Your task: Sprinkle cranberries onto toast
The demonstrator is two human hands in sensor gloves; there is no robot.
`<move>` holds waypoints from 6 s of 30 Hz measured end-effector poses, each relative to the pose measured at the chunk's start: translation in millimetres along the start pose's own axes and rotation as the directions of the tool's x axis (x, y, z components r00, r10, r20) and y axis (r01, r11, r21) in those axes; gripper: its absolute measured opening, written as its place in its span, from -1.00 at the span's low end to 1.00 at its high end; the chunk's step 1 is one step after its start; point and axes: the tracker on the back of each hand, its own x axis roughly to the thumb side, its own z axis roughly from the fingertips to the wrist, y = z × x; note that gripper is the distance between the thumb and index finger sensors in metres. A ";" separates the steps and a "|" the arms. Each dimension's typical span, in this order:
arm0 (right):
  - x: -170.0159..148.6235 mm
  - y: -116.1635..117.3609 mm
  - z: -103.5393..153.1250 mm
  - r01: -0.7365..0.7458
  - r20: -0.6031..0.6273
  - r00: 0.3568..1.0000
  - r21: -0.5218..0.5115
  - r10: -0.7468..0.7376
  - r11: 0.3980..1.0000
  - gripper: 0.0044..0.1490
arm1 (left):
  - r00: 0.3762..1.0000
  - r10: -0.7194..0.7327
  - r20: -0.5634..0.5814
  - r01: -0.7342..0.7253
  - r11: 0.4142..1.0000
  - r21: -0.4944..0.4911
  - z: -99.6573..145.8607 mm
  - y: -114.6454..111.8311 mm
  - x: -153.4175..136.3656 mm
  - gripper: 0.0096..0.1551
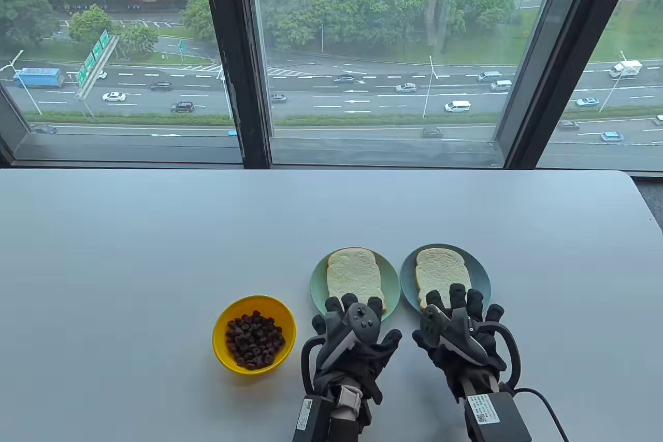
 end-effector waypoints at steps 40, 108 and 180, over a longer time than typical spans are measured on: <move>5.5 -3.1 1.4 -0.110 0.012 0.994 0.012 0.110 0.994 0.03 | 0.906 0.223 -0.361 -0.148 0.963 0.224 29.8 92.1 -111.9 -0.09; -2.4 -5.3 0.8 -0.050 0.013 0.999 -0.037 0.051 0.998 -0.01 | 0.686 0.721 -0.100 -0.728 0.681 -0.078 52.3 46.4 -118.1 -0.39; 143.3 -94.0 55.9 0.125 0.627 0.779 -0.180 0.016 0.976 -0.44 | 0.465 0.871 -0.157 -0.884 0.446 -0.142 58.2 28.3 -118.6 -0.38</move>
